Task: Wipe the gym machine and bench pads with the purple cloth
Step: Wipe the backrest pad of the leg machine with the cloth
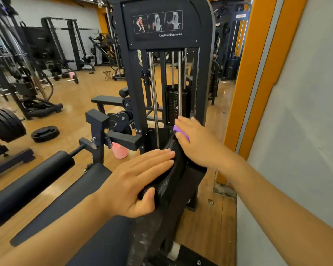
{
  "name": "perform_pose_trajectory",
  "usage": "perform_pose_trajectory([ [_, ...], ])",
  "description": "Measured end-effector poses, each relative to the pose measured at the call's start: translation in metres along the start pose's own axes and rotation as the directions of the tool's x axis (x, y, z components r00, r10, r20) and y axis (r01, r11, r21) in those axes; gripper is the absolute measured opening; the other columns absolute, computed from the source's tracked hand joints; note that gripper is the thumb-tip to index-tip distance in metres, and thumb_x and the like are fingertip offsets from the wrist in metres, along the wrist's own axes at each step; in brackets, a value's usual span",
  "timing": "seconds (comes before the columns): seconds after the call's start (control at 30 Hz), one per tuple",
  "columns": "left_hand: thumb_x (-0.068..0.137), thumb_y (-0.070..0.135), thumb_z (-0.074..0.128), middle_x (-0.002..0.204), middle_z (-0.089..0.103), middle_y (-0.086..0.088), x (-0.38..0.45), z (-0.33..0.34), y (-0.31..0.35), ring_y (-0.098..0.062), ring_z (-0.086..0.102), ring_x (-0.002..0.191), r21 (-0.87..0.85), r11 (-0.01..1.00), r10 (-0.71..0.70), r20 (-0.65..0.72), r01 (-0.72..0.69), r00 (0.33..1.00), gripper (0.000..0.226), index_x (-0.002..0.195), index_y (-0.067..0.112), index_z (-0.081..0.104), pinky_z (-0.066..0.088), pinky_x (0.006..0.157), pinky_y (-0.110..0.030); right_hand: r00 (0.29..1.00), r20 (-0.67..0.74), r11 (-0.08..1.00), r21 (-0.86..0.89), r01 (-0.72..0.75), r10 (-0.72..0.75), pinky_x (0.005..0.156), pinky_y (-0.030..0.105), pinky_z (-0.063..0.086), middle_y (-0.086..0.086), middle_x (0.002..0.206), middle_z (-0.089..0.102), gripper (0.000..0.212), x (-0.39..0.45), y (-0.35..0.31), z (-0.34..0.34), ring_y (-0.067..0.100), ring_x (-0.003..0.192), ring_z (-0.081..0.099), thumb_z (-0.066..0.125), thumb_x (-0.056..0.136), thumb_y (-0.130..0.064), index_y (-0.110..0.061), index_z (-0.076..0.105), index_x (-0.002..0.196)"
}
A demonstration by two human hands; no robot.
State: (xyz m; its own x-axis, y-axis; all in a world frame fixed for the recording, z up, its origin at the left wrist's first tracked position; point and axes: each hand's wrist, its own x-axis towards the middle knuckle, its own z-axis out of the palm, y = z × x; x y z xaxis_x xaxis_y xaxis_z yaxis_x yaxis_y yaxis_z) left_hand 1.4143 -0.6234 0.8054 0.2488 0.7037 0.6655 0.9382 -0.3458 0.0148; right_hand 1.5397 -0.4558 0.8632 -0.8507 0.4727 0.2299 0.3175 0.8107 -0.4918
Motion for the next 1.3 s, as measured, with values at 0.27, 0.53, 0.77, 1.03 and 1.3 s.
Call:
perform_pose_trajectory([
  [0.27,0.105,0.040,0.024,0.138,0.056,-0.019,0.002,0.005,-0.003,-0.026,0.049,0.137,-0.023,1.000,0.012,-0.050,-0.013,0.999,0.062,0.127,-0.007,0.059,0.043,0.111,-0.039,1.000,0.004,1.000,-0.007,0.007,-0.007,0.114,0.019,0.007,0.002,0.163,0.018,0.044,-0.003,0.004,0.006,0.019,0.150,0.009,0.032,0.108,-0.024,-0.015,0.036,0.150],
  [0.53,0.105,0.043,0.023,0.141,0.054,-0.021,0.003,0.004,-0.003,-0.028,0.048,0.138,-0.031,0.999,-0.008,-0.030,0.007,1.000,0.065,0.129,-0.007,0.057,0.041,0.113,-0.041,0.996,-0.083,0.999,-0.001,-0.041,0.041,0.123,0.036,0.008,0.005,0.150,0.037,0.041,0.024,0.017,0.014,0.031,0.147,0.020,0.033,0.107,-0.025,-0.007,0.041,0.142],
  [0.77,0.106,0.044,0.023,0.144,0.052,-0.020,0.003,0.003,-0.002,-0.027,0.046,0.140,0.008,1.000,0.006,0.000,-0.006,1.000,0.066,0.132,-0.008,0.055,0.040,0.114,-0.038,0.997,-0.055,0.997,0.035,0.064,-0.062,0.113,0.021,0.003,-0.004,0.164,0.014,0.048,-0.014,0.003,0.015,0.014,0.151,0.002,0.029,0.108,-0.026,-0.018,0.026,0.155],
  [1.03,0.106,0.043,0.024,0.142,0.052,-0.022,0.001,0.003,-0.004,-0.031,0.047,0.139,0.010,1.000,0.013,-0.007,-0.013,1.000,0.065,0.130,-0.009,0.056,0.040,0.114,-0.043,0.997,-0.042,0.994,-0.083,-0.067,0.064,0.120,0.032,-0.001,0.010,0.162,0.018,0.044,0.041,0.010,-0.001,0.022,0.150,0.005,0.027,0.109,-0.020,-0.005,0.031,0.150],
  [1.3,0.106,0.043,0.024,0.140,0.054,-0.022,-0.005,0.006,-0.001,-0.029,0.049,0.137,0.061,0.998,-0.013,-0.076,0.018,0.997,0.066,0.128,-0.010,0.055,0.043,0.111,-0.042,0.985,0.018,0.984,-0.037,0.174,-0.173,0.094,0.003,-0.026,-0.013,0.164,-0.003,0.053,-0.035,0.004,0.010,-0.026,0.105,-0.040,0.024,0.108,-0.032,-0.021,0.008,0.157],
])
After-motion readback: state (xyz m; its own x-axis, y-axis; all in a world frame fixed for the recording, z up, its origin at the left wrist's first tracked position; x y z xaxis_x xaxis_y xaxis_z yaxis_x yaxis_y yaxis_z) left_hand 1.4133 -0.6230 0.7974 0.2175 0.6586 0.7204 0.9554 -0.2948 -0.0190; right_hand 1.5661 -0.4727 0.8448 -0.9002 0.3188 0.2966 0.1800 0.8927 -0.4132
